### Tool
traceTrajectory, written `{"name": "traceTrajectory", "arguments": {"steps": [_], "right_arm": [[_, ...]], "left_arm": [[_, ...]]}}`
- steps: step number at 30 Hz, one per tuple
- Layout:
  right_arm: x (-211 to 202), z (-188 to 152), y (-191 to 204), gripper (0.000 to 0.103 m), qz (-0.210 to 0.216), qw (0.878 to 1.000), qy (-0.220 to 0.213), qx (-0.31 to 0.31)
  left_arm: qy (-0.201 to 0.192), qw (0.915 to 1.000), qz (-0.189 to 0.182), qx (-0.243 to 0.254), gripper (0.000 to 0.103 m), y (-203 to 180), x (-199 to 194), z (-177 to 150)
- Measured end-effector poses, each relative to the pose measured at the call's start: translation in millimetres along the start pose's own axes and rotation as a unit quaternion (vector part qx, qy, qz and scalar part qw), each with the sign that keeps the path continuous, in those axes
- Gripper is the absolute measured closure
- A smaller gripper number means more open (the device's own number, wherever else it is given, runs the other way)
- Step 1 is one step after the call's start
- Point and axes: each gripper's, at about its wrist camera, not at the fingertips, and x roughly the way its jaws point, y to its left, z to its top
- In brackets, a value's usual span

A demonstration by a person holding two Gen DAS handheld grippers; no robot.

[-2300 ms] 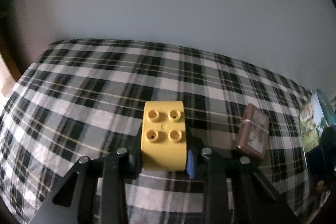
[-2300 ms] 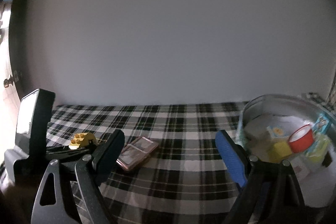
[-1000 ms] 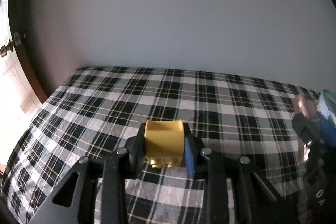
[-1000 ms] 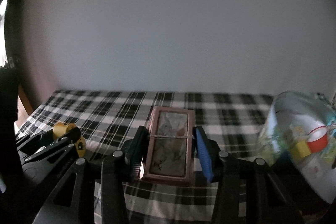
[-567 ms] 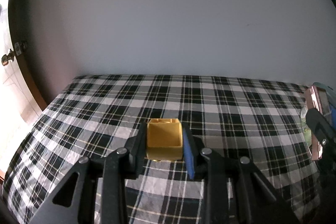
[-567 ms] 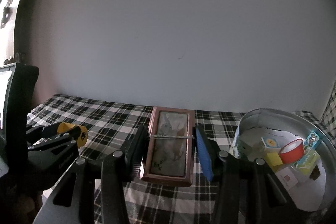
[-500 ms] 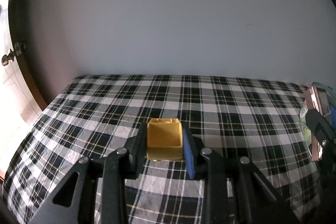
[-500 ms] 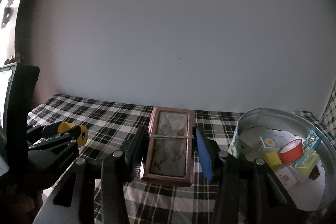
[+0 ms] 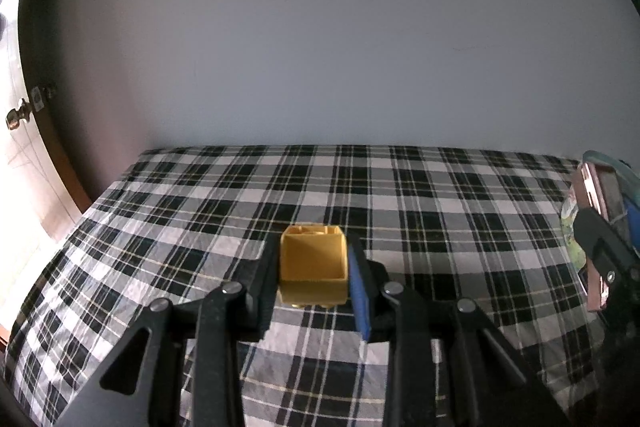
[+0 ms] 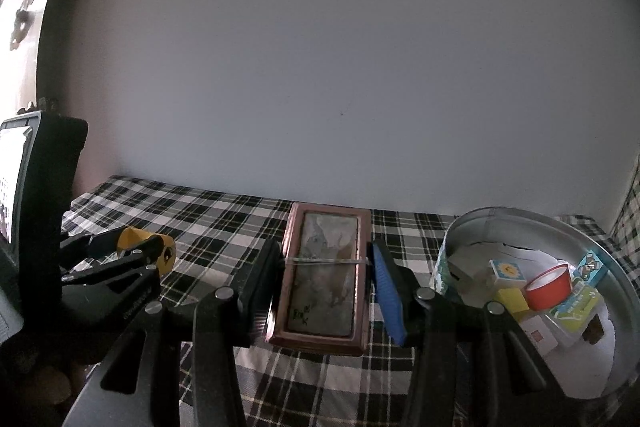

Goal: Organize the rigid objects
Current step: 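Carry the yellow brick and brown framed block over the tin with both tools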

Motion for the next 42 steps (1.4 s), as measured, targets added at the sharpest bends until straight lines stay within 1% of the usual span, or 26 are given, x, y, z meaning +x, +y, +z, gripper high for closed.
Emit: {"name": "traceTrajectory", "arguments": {"steps": [10,26,42], "right_arm": [[-2.4,0.3,-3.0,0.053,-0.002,1.000,0.002,0.002],[-7.2,-3.7,-10.5,0.053,-0.004,1.000,-0.002,0.000],[-27.5,-9.1,-37.0,0.053,-0.008,1.000,-0.015,0.002]], "left_arm": [[-0.005,0.9999,0.001,0.014,0.073,-8.8,-2.4,-2.3],[0.006,0.9996,-0.029,0.006,0.073,-30.3,-15.3,-11.9],[-0.006,0.9991,-0.041,0.005,0.073,-60.2,-39.9,-17.1]]}}
